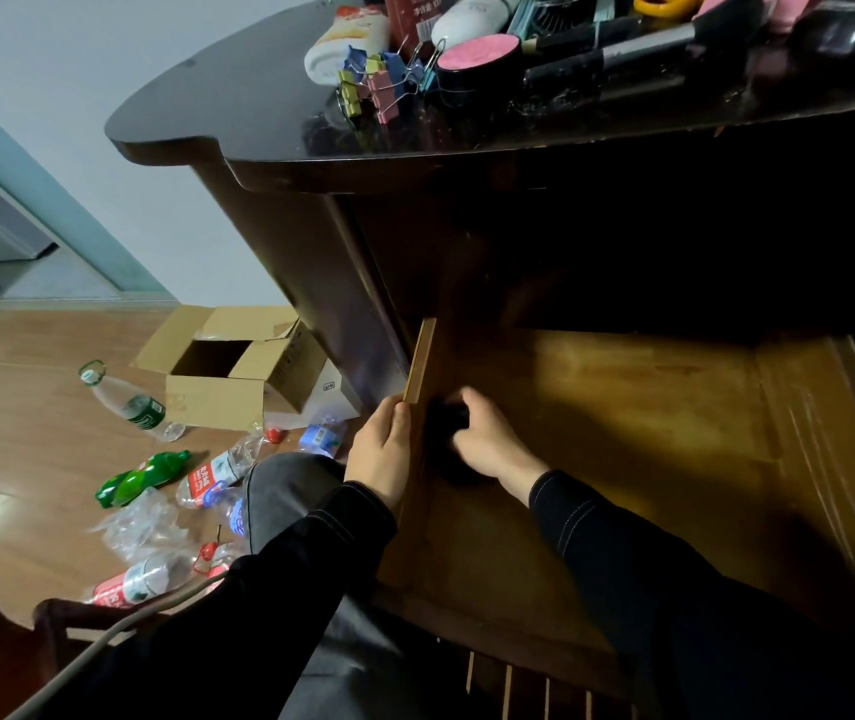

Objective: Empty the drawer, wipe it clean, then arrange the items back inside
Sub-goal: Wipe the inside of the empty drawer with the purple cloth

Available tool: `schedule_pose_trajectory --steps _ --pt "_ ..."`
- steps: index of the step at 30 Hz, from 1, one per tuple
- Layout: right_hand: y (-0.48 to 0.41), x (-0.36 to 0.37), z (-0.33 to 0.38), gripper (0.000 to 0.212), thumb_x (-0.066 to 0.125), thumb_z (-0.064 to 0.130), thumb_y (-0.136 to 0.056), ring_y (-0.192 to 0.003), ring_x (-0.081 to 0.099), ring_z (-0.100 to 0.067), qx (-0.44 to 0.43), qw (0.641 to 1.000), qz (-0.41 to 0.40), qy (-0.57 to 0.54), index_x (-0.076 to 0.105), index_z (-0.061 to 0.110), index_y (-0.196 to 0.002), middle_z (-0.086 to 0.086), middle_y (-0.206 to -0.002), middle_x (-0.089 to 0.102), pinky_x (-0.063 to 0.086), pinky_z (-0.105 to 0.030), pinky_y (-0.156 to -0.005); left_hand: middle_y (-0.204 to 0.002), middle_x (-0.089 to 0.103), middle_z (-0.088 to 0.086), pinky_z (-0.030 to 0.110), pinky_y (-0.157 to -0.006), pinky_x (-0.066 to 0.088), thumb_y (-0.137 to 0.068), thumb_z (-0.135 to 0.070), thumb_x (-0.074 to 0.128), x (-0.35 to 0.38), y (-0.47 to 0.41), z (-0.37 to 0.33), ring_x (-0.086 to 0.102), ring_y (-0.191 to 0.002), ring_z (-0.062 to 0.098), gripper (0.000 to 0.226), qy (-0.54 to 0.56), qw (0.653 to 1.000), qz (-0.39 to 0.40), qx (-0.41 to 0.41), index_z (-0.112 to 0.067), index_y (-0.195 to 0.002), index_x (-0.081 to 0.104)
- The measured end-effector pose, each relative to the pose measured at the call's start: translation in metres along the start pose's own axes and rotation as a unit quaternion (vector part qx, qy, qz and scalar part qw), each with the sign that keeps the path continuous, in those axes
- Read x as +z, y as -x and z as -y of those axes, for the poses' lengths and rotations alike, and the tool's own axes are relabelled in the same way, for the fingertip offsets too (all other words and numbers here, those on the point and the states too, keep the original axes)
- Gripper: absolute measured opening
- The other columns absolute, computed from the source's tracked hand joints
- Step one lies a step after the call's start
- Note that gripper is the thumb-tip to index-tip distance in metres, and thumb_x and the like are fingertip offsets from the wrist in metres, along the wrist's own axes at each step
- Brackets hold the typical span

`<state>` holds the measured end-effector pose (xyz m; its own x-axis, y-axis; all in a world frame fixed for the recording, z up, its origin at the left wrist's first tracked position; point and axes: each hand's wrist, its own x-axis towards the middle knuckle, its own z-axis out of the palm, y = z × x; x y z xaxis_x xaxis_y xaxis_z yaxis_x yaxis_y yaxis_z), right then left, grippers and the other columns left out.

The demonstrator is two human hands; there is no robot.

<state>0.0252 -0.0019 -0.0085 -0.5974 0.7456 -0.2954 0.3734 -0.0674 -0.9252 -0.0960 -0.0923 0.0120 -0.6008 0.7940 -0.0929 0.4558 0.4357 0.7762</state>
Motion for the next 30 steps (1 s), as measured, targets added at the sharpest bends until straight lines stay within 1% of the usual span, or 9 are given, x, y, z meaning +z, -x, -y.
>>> schedule_pose_trajectory --steps 3,8,13,15,18,20,24,27,30 --pt "0.002 0.001 0.008 0.042 0.06 -0.009 -0.085 -0.103 0.059 -0.012 -0.057 0.997 -0.041 -0.043 0.056 0.024 -0.112 0.007 -0.112 0.059 0.048 -0.013 -0.074 -0.109 0.058 -0.015 0.014 -0.084 0.035 -0.107 -0.036 0.036 0.0 0.0 0.0 0.052 -0.102 0.003 0.028 0.0 1.0 0.0 -0.005 -0.027 -0.124 0.056" --pt "0.011 0.011 -0.008 0.045 0.057 -0.008 -0.092 -0.128 0.052 -0.026 -0.015 0.998 -0.001 0.055 0.052 0.014 -0.132 -0.009 -0.136 0.054 0.047 -0.037 -0.106 -0.118 0.058 -0.007 0.02 -0.093 0.035 -0.107 -0.036 0.036 -0.001 0.0 -0.001 0.053 -0.107 0.007 0.035 0.005 1.0 0.012 -0.003 -0.021 -0.131 0.056" --pt "0.008 0.002 0.009 0.044 0.066 -0.004 -0.085 -0.098 0.06 -0.001 -0.078 0.993 -0.05 -0.072 0.057 0.034 -0.104 0.011 -0.108 0.06 0.05 -0.008 -0.071 -0.108 0.057 -0.013 0.009 -0.081 0.034 -0.107 -0.034 0.037 0.001 -0.001 0.0 0.052 -0.095 -0.005 0.027 0.002 1.0 -0.001 -0.005 -0.026 -0.123 0.057" --pt "0.012 0.009 0.003 0.041 0.065 -0.007 -0.085 -0.102 0.059 -0.008 -0.098 0.992 -0.063 -0.041 0.056 0.027 -0.108 0.002 -0.116 0.057 0.051 -0.013 -0.081 -0.102 0.058 -0.014 0.005 -0.075 0.032 -0.107 -0.033 0.037 0.0 -0.002 -0.001 0.053 -0.093 -0.005 0.022 -0.009 1.0 -0.001 -0.003 -0.029 -0.117 0.056" --pt "0.012 0.011 -0.009 0.043 0.06 -0.008 -0.09 -0.119 0.056 -0.024 -0.046 0.998 -0.005 0.052 0.052 0.014 -0.126 -0.008 -0.13 0.055 0.049 -0.034 -0.102 -0.118 0.061 -0.004 0.021 -0.094 0.04 -0.107 -0.035 0.035 -0.001 -0.001 -0.002 0.055 -0.111 0.012 0.032 -0.001 1.0 0.014 -0.014 -0.022 -0.126 0.057" --pt "0.008 0.003 -0.004 0.042 0.06 -0.007 -0.09 -0.119 0.058 -0.023 -0.033 0.999 0.011 0.041 0.054 0.016 -0.126 -0.005 -0.125 0.061 0.051 -0.034 -0.099 -0.126 0.061 0.001 0.03 -0.103 0.039 -0.107 -0.035 0.036 -0.001 0.0 -0.002 0.054 -0.118 0.017 0.038 0.007 1.0 0.011 -0.012 -0.016 -0.133 0.056" --pt "0.011 0.004 0.01 0.04 0.069 -0.003 -0.084 -0.1 0.059 -0.003 -0.119 0.99 -0.05 -0.058 0.055 0.03 -0.103 0.008 -0.11 0.058 0.051 -0.013 -0.077 -0.115 0.062 -0.003 0.023 -0.089 0.037 -0.107 -0.034 0.036 0.0 -0.001 -0.002 0.056 -0.109 0.013 0.033 0.009 1.0 0.006 -0.003 -0.019 -0.126 0.058" --pt "0.019 0.017 -0.007 0.041 0.063 -0.011 -0.084 -0.107 0.056 -0.01 -0.112 0.992 -0.052 0.011 0.053 0.019 -0.111 -0.003 -0.123 0.051 0.051 -0.03 -0.096 -0.105 0.063 -0.002 0.023 -0.083 0.039 -0.107 -0.031 0.037 0.0 -0.001 -0.002 0.058 -0.103 0.016 0.027 0.007 1.0 0.004 0.008 -0.02 -0.115 0.06" --pt "0.012 0.012 -0.012 0.045 0.06 -0.009 -0.09 -0.124 0.055 -0.024 -0.028 0.998 0.009 0.05 0.053 0.015 -0.127 -0.007 -0.131 0.057 0.049 -0.038 -0.103 -0.119 0.063 0.004 0.032 -0.098 0.04 -0.107 -0.033 0.037 -0.001 0.0 -0.003 0.056 -0.113 0.02 0.034 0.009 1.0 0.006 -0.001 -0.015 -0.125 0.059"
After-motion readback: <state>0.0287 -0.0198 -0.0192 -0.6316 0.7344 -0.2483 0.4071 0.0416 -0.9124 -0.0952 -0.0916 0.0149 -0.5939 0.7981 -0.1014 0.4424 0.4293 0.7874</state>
